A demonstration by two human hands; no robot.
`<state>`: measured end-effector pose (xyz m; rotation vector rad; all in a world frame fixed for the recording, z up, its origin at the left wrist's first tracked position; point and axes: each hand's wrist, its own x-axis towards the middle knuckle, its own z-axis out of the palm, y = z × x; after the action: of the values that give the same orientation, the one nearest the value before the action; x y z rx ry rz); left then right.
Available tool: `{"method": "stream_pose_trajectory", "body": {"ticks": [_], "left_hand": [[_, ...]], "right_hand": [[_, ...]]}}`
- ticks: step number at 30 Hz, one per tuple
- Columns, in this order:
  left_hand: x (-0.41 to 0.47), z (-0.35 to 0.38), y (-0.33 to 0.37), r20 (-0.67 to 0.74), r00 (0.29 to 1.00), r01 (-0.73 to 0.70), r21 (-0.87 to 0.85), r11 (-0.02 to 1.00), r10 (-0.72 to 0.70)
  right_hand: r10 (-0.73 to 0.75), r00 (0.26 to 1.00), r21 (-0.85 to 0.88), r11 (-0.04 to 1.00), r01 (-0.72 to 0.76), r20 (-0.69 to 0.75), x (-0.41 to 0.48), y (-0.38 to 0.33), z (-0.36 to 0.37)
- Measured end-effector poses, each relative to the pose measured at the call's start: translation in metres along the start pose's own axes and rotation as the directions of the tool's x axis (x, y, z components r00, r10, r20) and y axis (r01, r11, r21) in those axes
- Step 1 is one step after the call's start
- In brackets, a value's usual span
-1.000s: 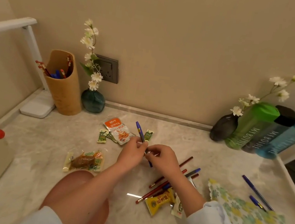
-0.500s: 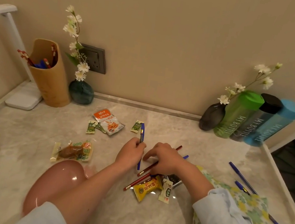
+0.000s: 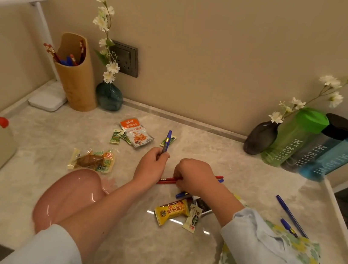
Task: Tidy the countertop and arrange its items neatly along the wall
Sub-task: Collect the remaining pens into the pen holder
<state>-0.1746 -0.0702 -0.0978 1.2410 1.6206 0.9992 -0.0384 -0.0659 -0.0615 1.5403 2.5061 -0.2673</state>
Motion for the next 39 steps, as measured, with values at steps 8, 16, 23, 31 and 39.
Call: {"method": "stream_pose_trajectory", "body": {"ticks": [8, 16, 23, 31, 39], "left_hand": [[-0.009, -0.002, 0.007, -0.064, 0.998, -0.022, -0.046, 0.999, 0.019], [-0.007, -0.022, 0.018, -0.14, 0.99, -0.043, -0.093, 0.995, 0.03], [0.016, -0.07, 0.048, -0.174, 0.981, -0.119, -0.21, 0.97, 0.082], [0.045, -0.162, 0.078, -0.237, 0.951, -0.25, -0.203, 0.947, 0.201], [0.095, -0.265, 0.12, -0.309, 0.865, -0.416, -0.002, 0.909, 0.395]], "right_hand": [[-0.01, 0.999, 0.045, 0.999, 0.008, 0.031, 0.004, 0.0, 0.006], [0.23, 0.952, 0.394, 0.909, -0.137, -0.2, 0.019, -0.005, -0.018], [0.262, 0.929, 0.79, 0.611, 0.052, -0.263, 0.055, -0.047, -0.066], [0.205, 0.909, 0.827, 0.52, 0.213, -0.363, 0.101, -0.107, -0.124], [0.158, 0.81, 0.742, 0.528, 0.413, -0.564, 0.16, -0.164, -0.2]]}}
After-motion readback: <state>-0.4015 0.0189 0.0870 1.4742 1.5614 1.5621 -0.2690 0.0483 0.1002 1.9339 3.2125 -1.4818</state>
